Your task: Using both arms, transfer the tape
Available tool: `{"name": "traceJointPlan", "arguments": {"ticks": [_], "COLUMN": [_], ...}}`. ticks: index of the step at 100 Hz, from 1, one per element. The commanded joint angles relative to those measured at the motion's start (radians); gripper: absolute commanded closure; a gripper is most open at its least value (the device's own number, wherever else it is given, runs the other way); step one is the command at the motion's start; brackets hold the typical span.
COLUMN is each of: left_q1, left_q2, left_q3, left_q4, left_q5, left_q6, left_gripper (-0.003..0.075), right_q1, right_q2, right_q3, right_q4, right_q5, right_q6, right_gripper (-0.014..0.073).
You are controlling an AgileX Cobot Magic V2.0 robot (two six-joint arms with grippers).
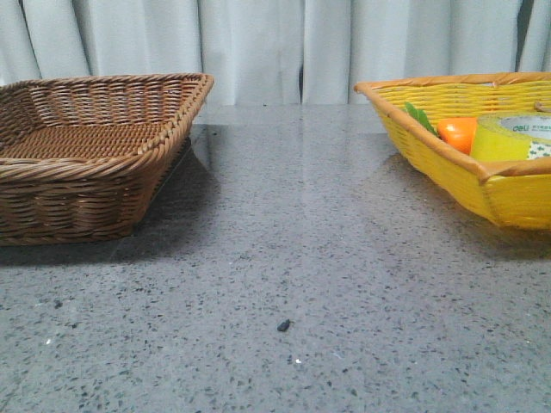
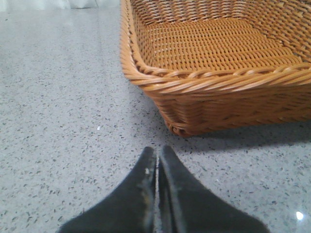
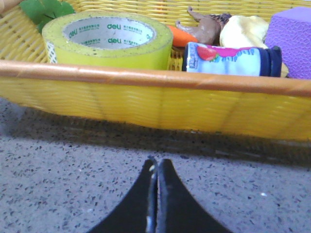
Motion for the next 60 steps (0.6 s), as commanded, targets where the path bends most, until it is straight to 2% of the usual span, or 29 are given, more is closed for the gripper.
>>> {"name": "traceJointPlan", "arguments": {"ticks": [1,16,39,60], "left_q1": [0.001,0.001,0.001,0.001], "left_q2": [-0.029,-0.029,-0.029,-0.029], "left_q3": [0.011,0.011,0.011,0.011], "left_q4": [-0.008,-0.008,-0.018,-0.027], "left_q5": [-0.099,-0.165,-0.194,-0.202], "left_q6": [-0.002,-0.002,-0.002,-0.007], "left_gripper": [0.0741,0.0741,0.0741,0.0741], "right_q1": [-0.007,-0.007,-0.007,-0.007], "right_q2": [-0.021,-0.021,-0.021,-0.021], "right_q3": [0.021,0.021,0.021,0.021], "right_q4": [-0.001,-0.001,0.000,0.021], "right_q5": [-0.012,-0.064,-0.099,-0.258], "right_q6": [-0.001,-0.001,-0.001,-0.001], "right_gripper": [0.0660,0.0660,0.0660,0.0660]}}
